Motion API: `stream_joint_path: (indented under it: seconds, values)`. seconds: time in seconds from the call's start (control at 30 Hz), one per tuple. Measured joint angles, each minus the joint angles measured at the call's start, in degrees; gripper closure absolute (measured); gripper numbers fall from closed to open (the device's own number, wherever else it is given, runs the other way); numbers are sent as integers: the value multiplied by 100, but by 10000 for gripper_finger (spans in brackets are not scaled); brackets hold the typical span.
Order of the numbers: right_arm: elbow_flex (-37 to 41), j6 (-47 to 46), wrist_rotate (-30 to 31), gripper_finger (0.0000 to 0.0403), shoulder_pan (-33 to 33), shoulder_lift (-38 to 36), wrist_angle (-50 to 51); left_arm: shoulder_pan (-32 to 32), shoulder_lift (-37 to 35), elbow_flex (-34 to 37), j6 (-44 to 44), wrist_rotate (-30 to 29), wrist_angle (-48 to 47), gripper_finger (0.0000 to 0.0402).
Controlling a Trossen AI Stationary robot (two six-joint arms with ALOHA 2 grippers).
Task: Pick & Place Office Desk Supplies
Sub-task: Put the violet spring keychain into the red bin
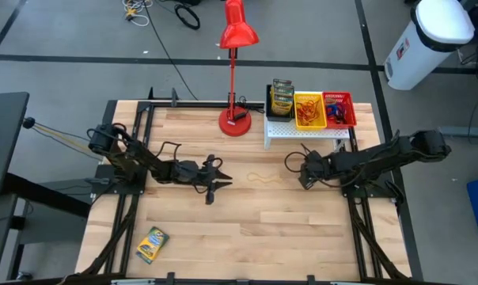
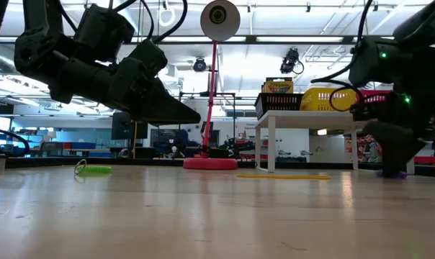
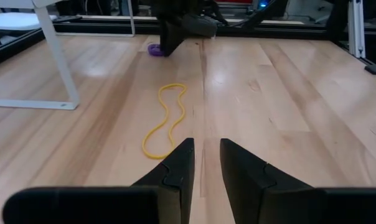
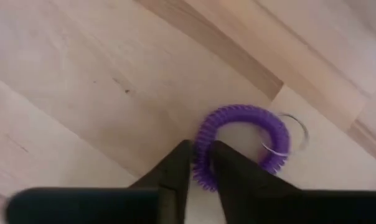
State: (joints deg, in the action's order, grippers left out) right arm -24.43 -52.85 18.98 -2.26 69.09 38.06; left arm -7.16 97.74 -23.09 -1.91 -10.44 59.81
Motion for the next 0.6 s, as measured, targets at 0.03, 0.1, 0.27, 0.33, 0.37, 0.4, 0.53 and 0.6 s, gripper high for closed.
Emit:
stream_joint_path:
  seconds: [0.03, 0.1, 0.27, 0.33, 0.37, 0.4, 0.53, 0.6]
  values:
    - [-26, 59, 3, 348, 1, 4, 20, 0, 0, 0, 2, 2, 1, 319]
    - [-105, 166, 70, 382, 2, 8, 112, 0, 0, 0, 1, 1, 0, 319]
    - [-791, 367, 247, 374, -210, 6, 529, 0, 0, 0, 0, 2, 0, 319]
    - [-1326, 369, 460, 376, -389, 6, 1062, 0, 0, 0, 0, 0, -1, 319]
    - [-1633, 370, 597, 381, -478, 6, 1403, 0, 0, 0, 0, 1, -1, 319]
    - [-1964, 366, 748, 386, -566, 5, 1793, 0, 0, 0, 0, 0, -2, 319]
    - [-3424, 360, 1515, 396, -789, 1, 3293, 0, 0, 0, -2, 0, -2, 319]
    - [-4093, 354, 1846, 392, -766, 1, 4014, 0, -2, 0, -18, 0, -2, 319]
